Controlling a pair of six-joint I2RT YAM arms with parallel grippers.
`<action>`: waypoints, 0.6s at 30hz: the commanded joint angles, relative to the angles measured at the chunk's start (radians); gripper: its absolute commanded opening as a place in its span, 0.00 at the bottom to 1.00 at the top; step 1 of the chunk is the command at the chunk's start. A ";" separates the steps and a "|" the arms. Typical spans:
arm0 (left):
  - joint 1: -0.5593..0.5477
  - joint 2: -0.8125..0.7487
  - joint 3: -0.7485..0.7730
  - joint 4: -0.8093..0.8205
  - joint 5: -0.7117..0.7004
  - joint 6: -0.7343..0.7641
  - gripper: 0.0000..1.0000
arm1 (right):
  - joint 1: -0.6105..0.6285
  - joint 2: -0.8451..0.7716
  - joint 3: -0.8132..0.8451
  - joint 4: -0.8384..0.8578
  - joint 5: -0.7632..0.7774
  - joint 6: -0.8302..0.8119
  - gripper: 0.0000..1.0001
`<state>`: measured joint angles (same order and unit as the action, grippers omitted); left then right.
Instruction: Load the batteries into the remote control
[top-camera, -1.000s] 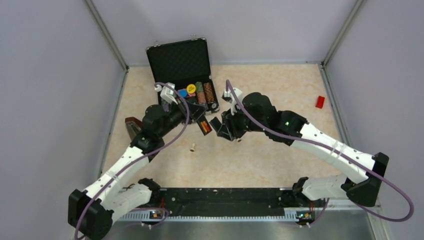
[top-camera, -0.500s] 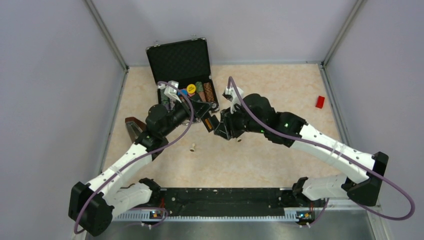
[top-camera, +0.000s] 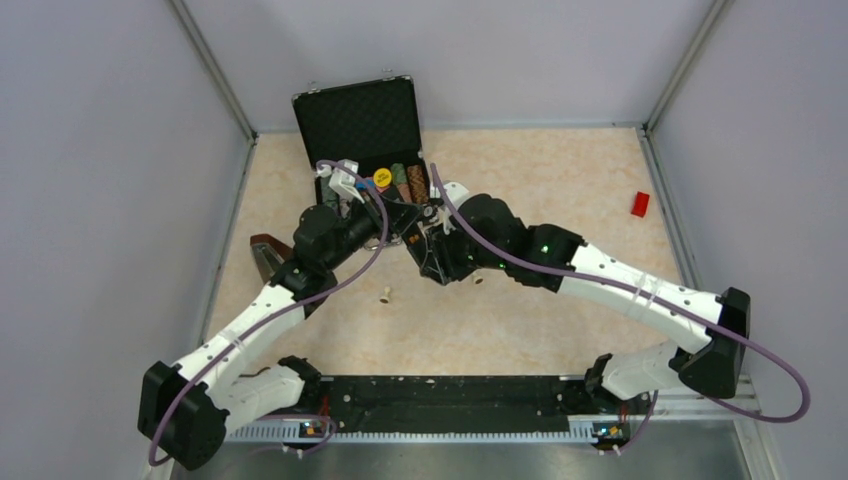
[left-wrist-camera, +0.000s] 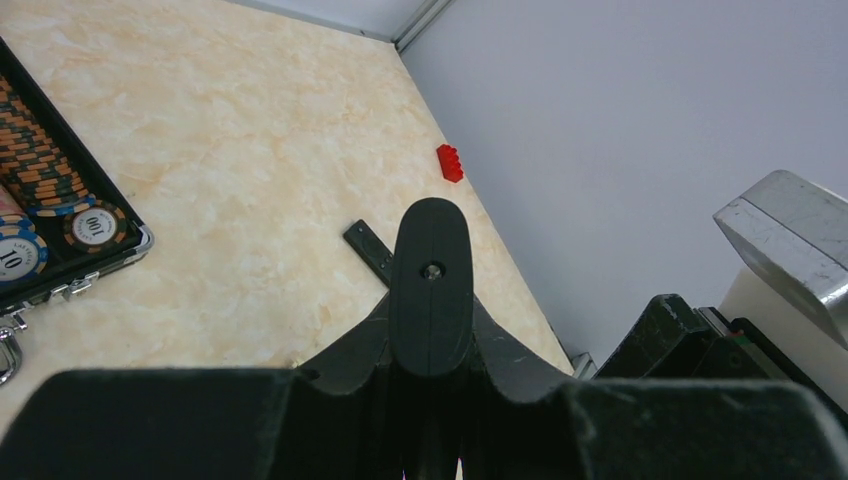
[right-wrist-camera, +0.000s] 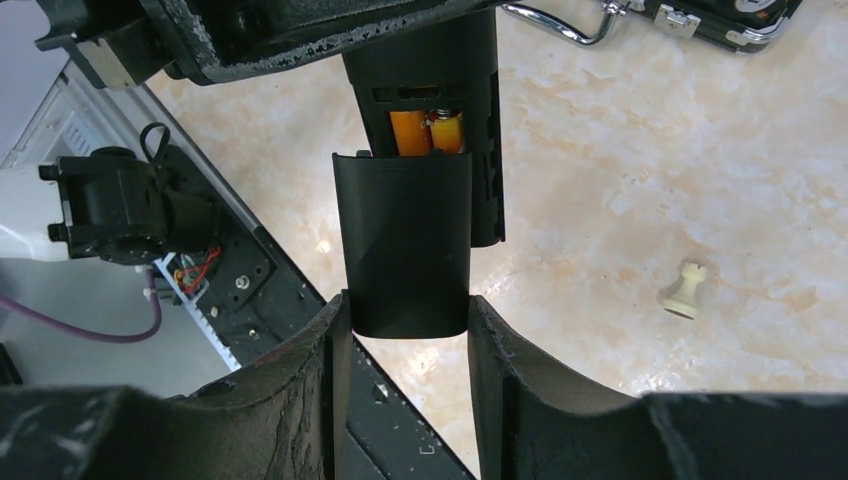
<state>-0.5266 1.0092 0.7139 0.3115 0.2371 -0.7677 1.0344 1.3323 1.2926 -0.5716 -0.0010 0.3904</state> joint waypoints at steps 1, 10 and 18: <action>-0.007 0.011 0.063 0.007 -0.001 -0.007 0.00 | 0.014 0.008 0.071 0.018 0.060 0.014 0.31; -0.007 0.012 0.085 -0.062 -0.030 -0.020 0.00 | 0.014 0.002 0.070 0.023 0.083 0.019 0.31; -0.006 0.017 0.094 -0.067 -0.014 -0.021 0.00 | 0.014 0.024 0.064 0.019 0.085 0.017 0.31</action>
<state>-0.5293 1.0241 0.7578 0.2092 0.2188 -0.7868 1.0370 1.3460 1.3170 -0.5697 0.0628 0.3981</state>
